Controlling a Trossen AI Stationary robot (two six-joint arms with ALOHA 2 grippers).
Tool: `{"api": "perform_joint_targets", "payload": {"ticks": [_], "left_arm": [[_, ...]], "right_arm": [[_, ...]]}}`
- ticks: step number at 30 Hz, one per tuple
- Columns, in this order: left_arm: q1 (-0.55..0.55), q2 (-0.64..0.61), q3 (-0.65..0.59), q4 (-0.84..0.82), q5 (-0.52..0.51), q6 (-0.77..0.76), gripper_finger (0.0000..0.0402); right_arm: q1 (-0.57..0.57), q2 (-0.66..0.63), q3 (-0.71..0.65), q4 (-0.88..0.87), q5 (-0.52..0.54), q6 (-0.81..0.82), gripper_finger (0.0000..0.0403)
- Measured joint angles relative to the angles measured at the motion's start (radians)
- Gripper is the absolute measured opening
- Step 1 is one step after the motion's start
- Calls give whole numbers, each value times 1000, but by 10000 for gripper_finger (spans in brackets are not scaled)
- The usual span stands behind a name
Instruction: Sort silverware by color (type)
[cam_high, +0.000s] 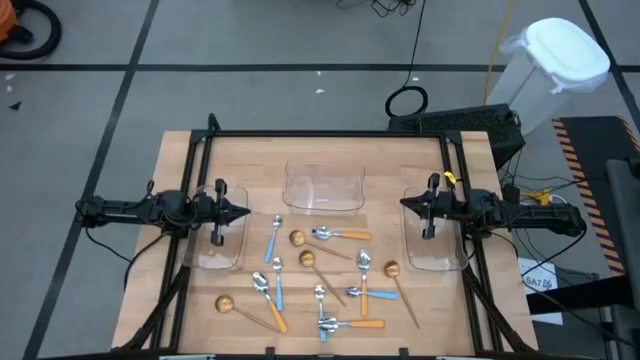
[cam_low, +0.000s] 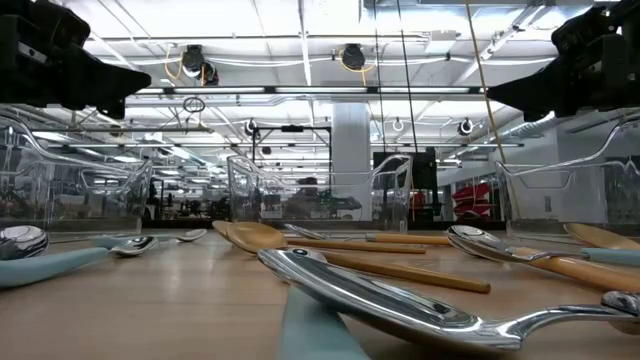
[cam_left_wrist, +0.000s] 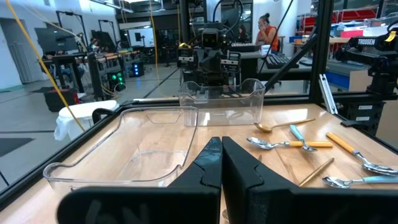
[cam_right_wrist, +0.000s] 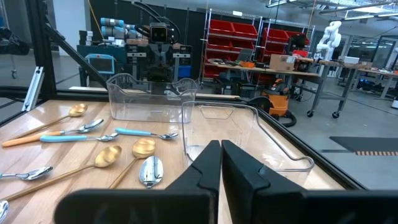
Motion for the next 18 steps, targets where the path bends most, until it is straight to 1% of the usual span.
{"api": "perform_joint_targets", "payload": {"ticks": [18], "left_arm": [[0,0,0,0,0,0,1]], "right_arm": [[0,0,0,9,1,0,11]]}}
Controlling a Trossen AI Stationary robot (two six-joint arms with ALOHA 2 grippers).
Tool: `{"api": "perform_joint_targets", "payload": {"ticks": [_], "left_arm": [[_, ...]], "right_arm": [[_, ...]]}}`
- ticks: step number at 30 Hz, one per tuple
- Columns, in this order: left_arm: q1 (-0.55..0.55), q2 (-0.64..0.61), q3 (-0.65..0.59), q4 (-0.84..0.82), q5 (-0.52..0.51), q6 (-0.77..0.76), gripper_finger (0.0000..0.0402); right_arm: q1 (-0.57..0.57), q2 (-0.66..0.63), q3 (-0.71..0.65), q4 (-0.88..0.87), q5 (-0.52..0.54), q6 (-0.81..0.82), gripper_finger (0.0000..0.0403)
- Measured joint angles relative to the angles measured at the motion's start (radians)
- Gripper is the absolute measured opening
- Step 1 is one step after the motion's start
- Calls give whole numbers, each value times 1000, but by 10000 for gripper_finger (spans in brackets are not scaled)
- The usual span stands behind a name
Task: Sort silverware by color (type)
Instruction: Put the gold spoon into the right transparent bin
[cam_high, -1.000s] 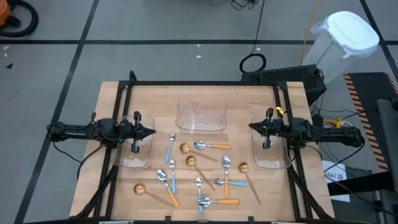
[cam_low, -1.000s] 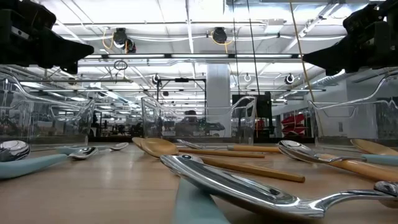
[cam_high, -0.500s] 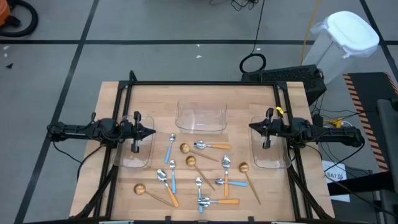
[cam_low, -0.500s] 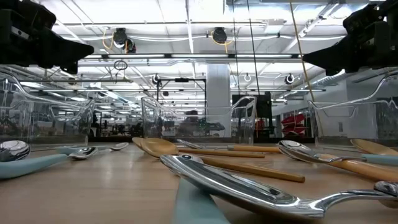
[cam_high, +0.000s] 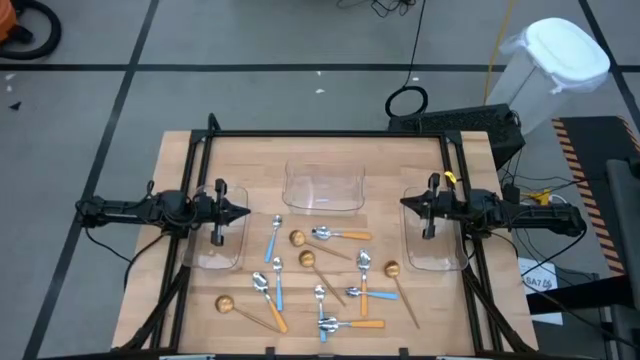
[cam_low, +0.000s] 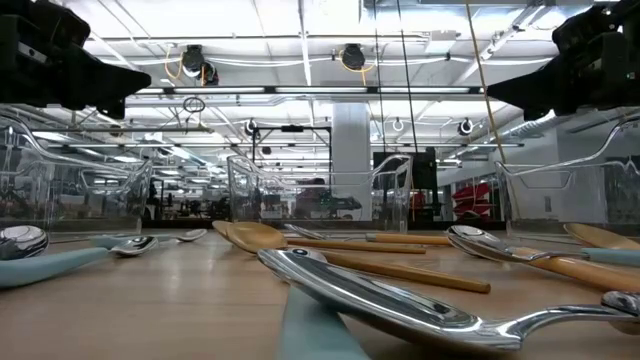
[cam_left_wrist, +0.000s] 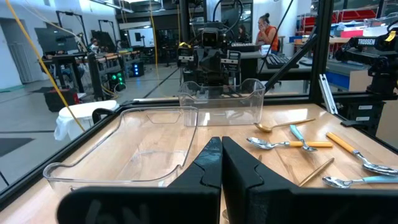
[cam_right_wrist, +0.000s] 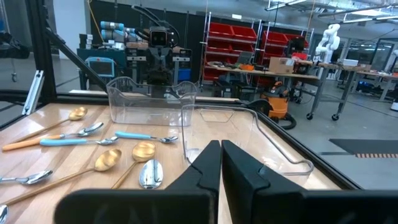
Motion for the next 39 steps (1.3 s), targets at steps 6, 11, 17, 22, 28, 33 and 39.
{"api": "perform_joint_targets", "payload": {"ticks": [6,11,17,22,28,33,39], "left_arm": [[0,0,0,0,0,0,1],[0,0,0,0,0,0,1],[0,0,0,0,0,0,1],[0,0,0,1,0,0,1],[0,0,0,1,0,0,1],[0,0,0,1,0,0,1],[0,0,0,2,0,0,1]], "right_arm": [[0,0,0,-33,0,14,11],[0,0,0,-48,-1,90,11],[0,0,0,-47,-52,95,11],[0,4,17,-34,-52,123,3],[0,63,107,-56,-53,112,1],[0,179,235,-103,-53,109,1],[0,370,450,-231,-54,108,1]]}}
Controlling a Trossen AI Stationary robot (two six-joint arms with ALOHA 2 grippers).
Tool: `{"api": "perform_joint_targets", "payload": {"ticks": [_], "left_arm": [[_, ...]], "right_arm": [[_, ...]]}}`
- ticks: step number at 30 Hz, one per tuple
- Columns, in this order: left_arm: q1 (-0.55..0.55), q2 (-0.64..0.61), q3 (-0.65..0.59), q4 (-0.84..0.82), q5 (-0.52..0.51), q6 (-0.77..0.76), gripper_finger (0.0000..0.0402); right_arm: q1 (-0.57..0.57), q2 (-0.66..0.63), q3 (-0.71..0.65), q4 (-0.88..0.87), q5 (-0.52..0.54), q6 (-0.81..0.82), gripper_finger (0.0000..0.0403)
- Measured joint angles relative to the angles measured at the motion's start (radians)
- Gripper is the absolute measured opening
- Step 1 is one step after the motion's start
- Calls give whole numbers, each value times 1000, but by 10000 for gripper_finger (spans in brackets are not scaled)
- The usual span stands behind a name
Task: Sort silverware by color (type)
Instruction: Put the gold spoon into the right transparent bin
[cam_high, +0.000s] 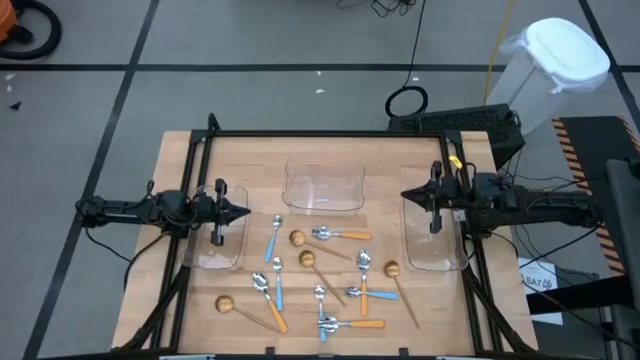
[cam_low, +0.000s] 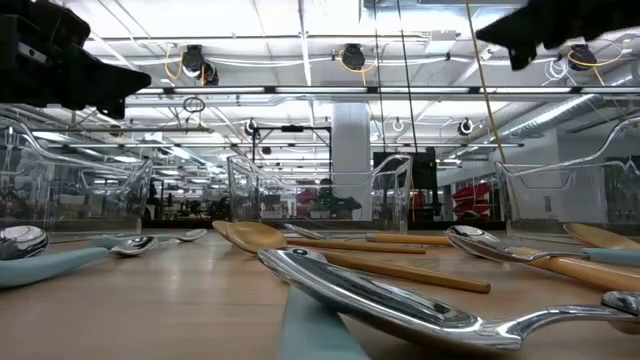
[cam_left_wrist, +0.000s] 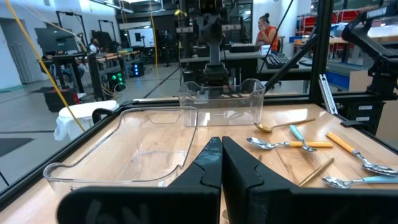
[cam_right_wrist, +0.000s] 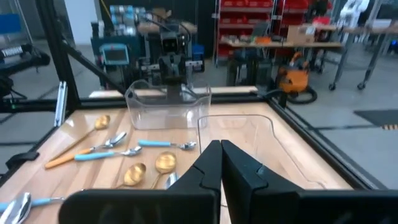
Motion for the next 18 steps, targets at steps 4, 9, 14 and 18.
{"api": "perform_joint_targets", "payload": {"ticks": [4,9,14,18], "left_arm": [[0,0,0,0,0,0,1],[0,0,0,1,0,0,1],[0,0,0,1,0,0,1],[0,0,0,0,0,6,1]], "right_arm": [[7,131,147,-80,-1,0,1],[60,276,316,-183,-1,21,0],[136,406,442,-250,1,73,0],[197,498,496,-271,1,122,0]]}}
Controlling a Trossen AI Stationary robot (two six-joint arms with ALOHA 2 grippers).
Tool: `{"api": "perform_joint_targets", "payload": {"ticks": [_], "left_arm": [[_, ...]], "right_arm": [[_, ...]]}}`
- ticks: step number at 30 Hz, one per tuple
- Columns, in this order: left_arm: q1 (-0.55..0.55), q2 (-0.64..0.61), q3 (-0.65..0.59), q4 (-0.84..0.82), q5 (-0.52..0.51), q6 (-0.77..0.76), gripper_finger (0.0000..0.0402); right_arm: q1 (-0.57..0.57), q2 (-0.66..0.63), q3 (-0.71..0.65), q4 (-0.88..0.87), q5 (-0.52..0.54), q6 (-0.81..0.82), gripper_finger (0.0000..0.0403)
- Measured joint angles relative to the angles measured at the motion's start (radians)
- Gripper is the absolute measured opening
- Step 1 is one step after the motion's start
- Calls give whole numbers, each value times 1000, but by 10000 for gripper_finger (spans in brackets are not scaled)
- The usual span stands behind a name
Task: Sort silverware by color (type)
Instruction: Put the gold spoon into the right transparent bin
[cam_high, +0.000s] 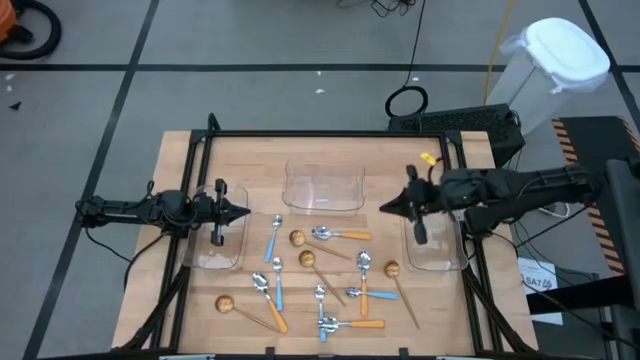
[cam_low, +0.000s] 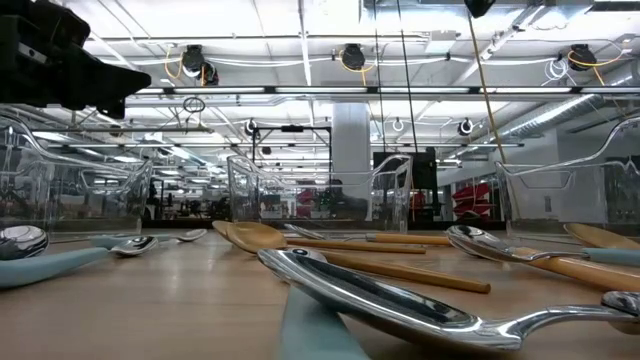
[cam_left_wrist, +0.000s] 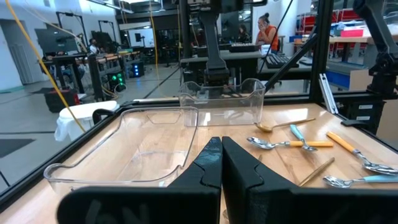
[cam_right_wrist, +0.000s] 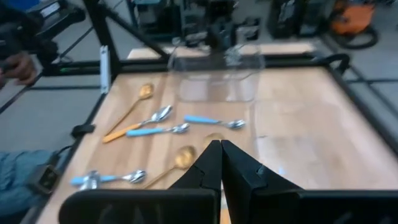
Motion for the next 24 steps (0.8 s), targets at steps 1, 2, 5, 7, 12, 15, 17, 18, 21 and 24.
{"api": "perform_joint_targets", "payload": {"ticks": [1,2,5,7,12,15,17,18,21,24], "left_arm": [[0,0,0,0,0,-2,1],[0,0,0,0,0,-4,1],[0,0,0,0,0,-4,1],[0,0,0,0,0,-5,1],[0,0,0,-1,0,-7,1],[0,0,0,-1,0,-15,1],[0,0,0,-2,0,-40,1],[0,0,0,-2,0,-59,1],[0,0,0,-3,0,-93,1],[0,0,2,-5,0,-89,1]], "right_arm": [[15,20,7,0,1,13,0],[31,39,12,-1,1,25,0],[77,94,16,-2,10,61,0],[107,133,16,-8,44,80,0],[172,231,16,-17,130,120,0],[190,286,16,-17,139,138,0],[198,325,16,-15,141,140,0],[203,345,16,-16,141,140,0],[206,405,16,-15,139,139,0],[205,466,16,-14,139,139,0]]}}
